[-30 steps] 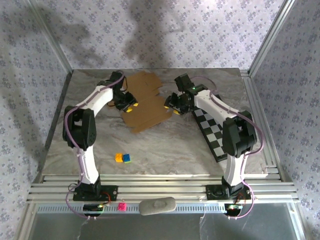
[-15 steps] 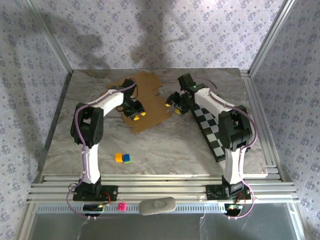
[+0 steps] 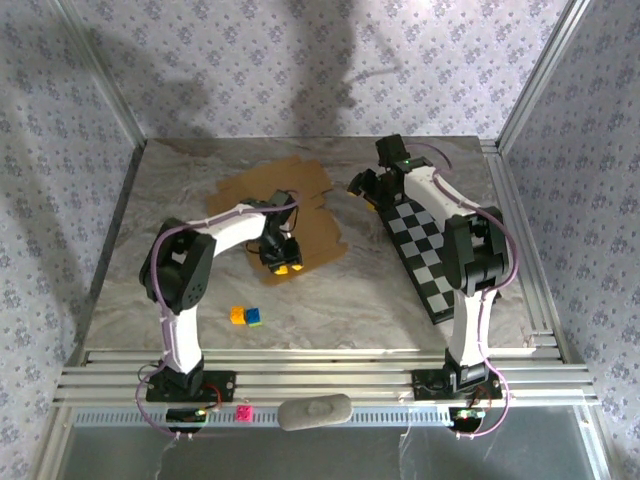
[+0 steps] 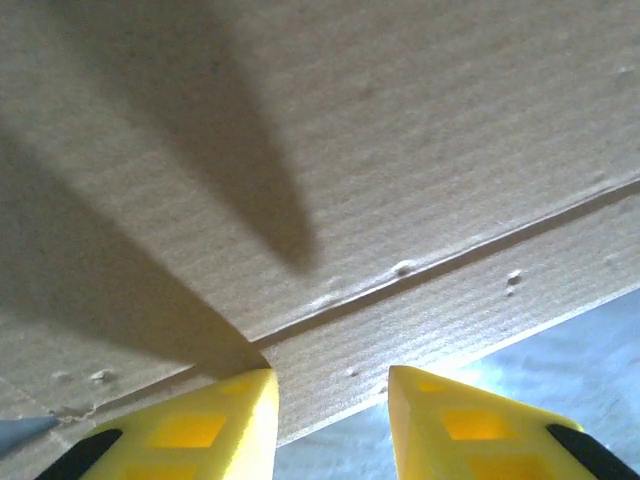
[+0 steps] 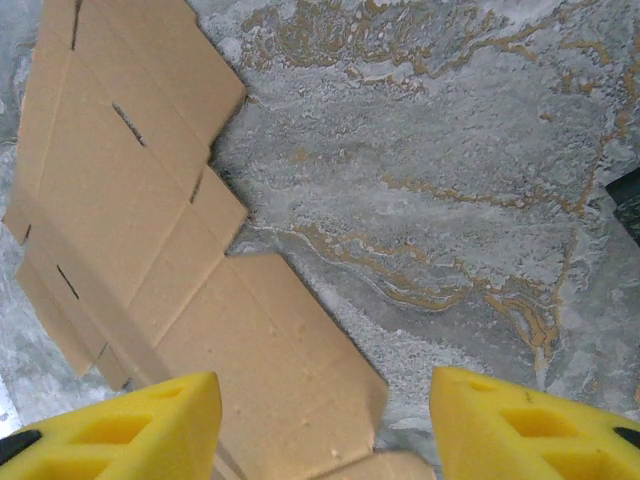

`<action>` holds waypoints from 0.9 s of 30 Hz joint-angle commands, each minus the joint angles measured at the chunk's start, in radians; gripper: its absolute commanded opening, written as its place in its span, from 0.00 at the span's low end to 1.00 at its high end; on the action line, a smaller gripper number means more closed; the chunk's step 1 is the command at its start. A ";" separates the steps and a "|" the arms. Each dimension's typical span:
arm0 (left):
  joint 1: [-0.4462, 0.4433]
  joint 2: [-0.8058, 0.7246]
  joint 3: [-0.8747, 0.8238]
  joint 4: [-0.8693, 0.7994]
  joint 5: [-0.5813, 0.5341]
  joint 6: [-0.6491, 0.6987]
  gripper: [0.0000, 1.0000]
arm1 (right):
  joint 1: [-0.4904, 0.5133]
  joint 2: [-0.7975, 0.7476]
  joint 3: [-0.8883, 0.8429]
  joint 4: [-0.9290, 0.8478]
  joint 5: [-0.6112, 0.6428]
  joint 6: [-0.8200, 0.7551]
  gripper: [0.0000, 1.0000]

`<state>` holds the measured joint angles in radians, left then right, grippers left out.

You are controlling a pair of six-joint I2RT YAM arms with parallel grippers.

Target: Fold the paper box

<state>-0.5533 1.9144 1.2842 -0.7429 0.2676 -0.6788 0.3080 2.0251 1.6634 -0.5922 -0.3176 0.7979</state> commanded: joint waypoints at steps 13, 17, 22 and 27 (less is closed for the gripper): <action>0.268 0.181 0.501 -0.135 -0.022 -0.004 0.43 | 0.003 0.118 0.076 0.105 -0.048 0.078 0.59; 0.283 0.346 0.656 -0.200 -0.012 0.017 0.42 | 0.004 0.153 0.086 0.167 -0.071 0.150 0.60; 0.244 0.409 0.687 -0.190 0.021 0.030 0.41 | 0.017 0.205 0.128 0.192 -0.073 0.200 0.59; 0.169 0.406 0.625 -0.169 0.028 0.043 0.40 | 0.016 0.238 0.172 0.140 -0.061 0.152 0.60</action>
<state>-0.3336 2.3264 1.9404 -0.8749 0.2665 -0.6579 0.3195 2.2417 1.7912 -0.4229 -0.3752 0.9607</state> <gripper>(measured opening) 0.403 0.595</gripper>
